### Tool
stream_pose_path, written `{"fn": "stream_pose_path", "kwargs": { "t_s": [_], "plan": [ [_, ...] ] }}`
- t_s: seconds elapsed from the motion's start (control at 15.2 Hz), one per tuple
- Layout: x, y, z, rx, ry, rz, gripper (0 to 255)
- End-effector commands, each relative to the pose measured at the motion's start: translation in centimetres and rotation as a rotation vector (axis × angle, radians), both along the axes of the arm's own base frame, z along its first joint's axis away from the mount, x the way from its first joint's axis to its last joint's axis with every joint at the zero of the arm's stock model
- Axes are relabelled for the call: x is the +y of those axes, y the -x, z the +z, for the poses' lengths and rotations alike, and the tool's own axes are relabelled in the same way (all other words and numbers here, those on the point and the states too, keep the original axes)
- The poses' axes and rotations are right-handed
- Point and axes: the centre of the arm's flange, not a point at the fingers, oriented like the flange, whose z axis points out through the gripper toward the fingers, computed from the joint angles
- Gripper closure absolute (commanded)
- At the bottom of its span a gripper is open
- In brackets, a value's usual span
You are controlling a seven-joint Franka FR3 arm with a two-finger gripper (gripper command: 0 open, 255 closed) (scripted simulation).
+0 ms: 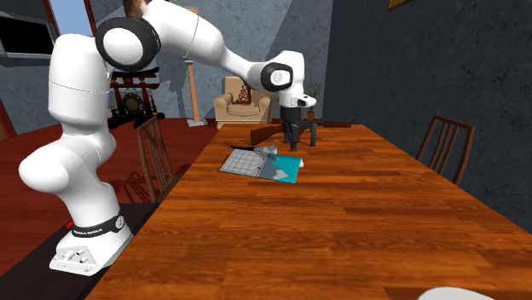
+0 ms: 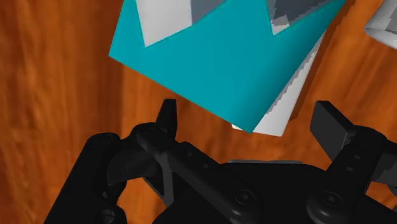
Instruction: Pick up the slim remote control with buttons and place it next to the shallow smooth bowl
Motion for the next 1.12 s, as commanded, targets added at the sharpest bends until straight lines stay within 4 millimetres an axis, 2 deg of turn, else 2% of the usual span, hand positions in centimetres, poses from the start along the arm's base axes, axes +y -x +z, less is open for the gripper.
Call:
{"fn": "stream_pose_path", "kwargs": {
  "t_s": [0.0, 0.26, 0.33, 0.79, 1.06],
  "plan": [
    [1.3, -1.9, -1.7, 0.002, 0.006, 0.01, 0],
    [4.3, -5.4, -4.5, 0.008, 0.016, 0.032, 0],
    [4.4, -5.5, -4.6, 0.008, 0.016, 0.033, 0],
    [4.4, -5.6, -8.6, 0.008, 0.016, 0.033, 0],
    [4.4, -5.6, -8.6, 0.008, 0.016, 0.033, 0]
  ]
}}
